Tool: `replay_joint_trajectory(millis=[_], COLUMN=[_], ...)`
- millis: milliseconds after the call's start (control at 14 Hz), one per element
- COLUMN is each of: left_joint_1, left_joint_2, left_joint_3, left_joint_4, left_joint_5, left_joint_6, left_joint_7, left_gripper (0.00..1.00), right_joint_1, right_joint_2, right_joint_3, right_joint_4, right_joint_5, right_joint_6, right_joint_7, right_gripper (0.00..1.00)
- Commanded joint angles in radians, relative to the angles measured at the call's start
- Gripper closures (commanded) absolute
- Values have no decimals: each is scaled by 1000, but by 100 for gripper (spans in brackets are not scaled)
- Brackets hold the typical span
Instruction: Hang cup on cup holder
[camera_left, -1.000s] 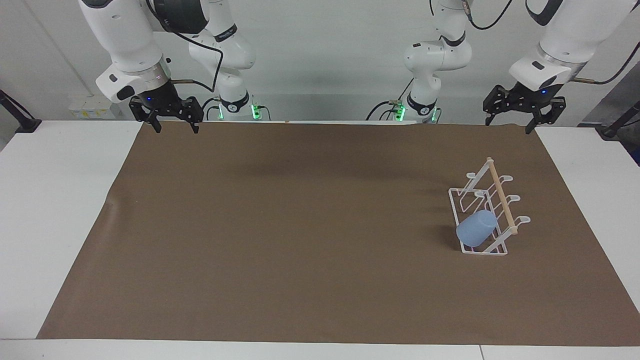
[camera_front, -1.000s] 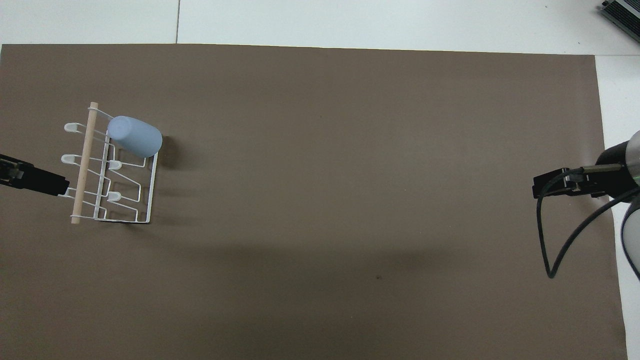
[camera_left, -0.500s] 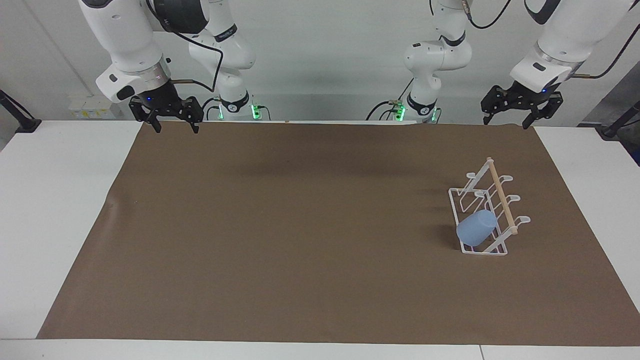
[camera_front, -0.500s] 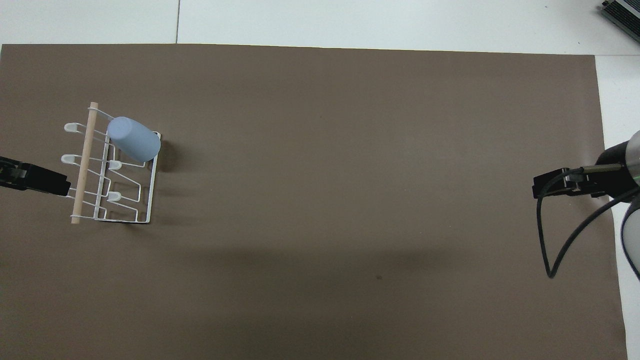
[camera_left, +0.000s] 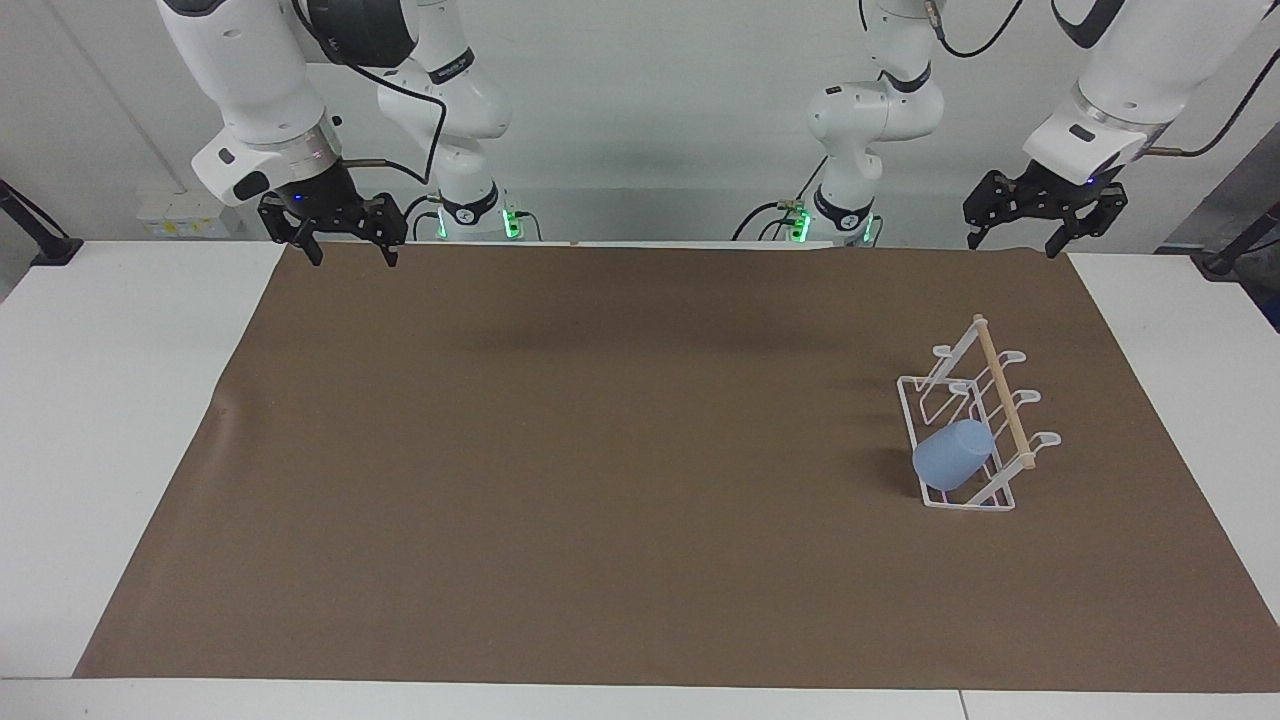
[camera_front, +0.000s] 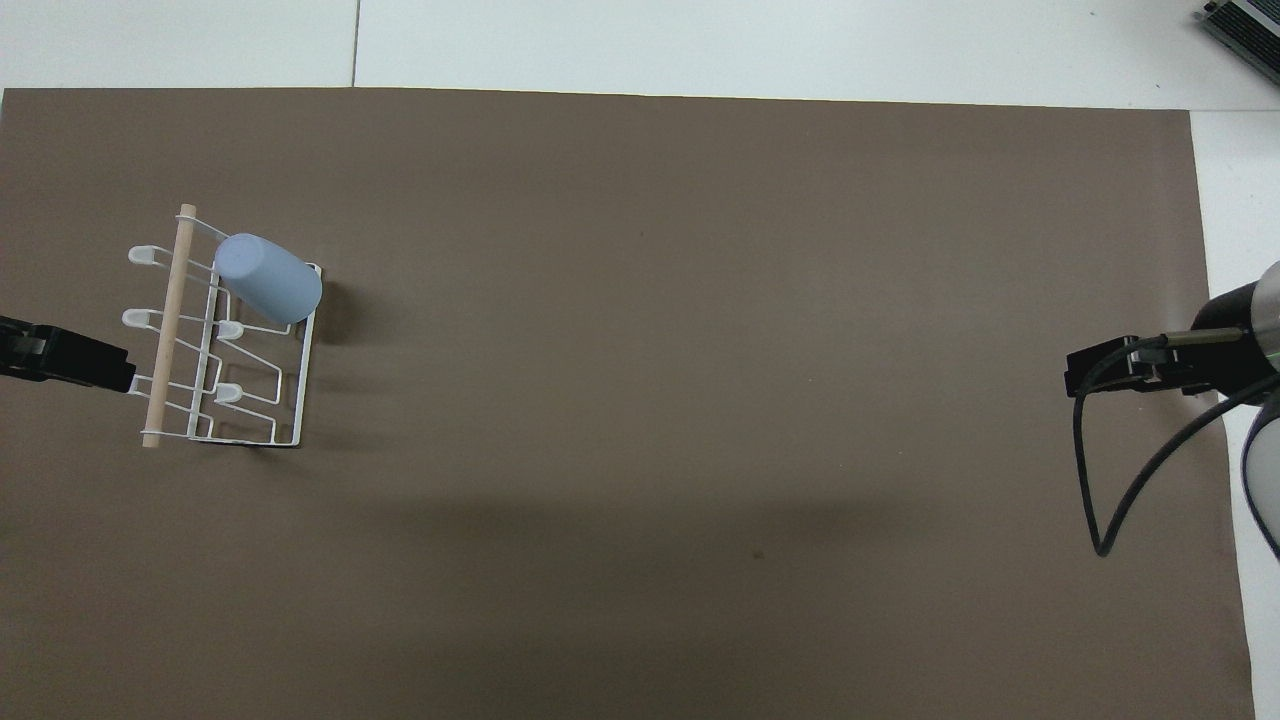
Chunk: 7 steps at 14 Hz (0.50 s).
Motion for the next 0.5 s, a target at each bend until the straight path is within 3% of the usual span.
replay_joint_trajectory(millis=[0, 429], left_joint_1=[-5, -14], left_joint_2=[-20, -20], left_joint_3=[5, 2], left_joint_4=[-15, -10], left_joint_5=[-12, -9], left_joint_6=[-6, -9], left_joint_7=[-14, -85], left_gripper=[0, 0], right_joint_1=[-8, -8], right_joint_2=[-21, -21], right_joint_3=[1, 1], right_joint_4=[-17, -17], right_joint_5=[1, 1], right_joint_6=[-4, -4], right_joint_7=[-17, -17], right_gripper=[0, 0])
